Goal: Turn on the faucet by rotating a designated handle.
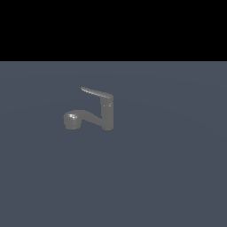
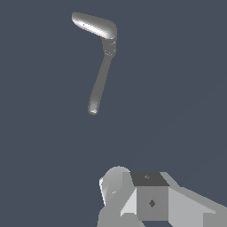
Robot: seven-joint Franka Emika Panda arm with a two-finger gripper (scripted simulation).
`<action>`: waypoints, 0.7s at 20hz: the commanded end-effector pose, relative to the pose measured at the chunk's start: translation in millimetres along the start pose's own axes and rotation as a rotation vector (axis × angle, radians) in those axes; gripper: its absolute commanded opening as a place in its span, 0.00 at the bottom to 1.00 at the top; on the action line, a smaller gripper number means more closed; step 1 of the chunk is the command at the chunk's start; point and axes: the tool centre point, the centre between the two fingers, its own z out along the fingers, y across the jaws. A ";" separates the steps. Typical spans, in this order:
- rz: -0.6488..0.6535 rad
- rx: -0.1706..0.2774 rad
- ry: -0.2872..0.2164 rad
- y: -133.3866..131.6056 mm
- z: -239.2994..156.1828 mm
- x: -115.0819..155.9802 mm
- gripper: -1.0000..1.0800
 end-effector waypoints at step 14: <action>0.000 -0.020 -0.038 10.3 6.0 2.9 0.00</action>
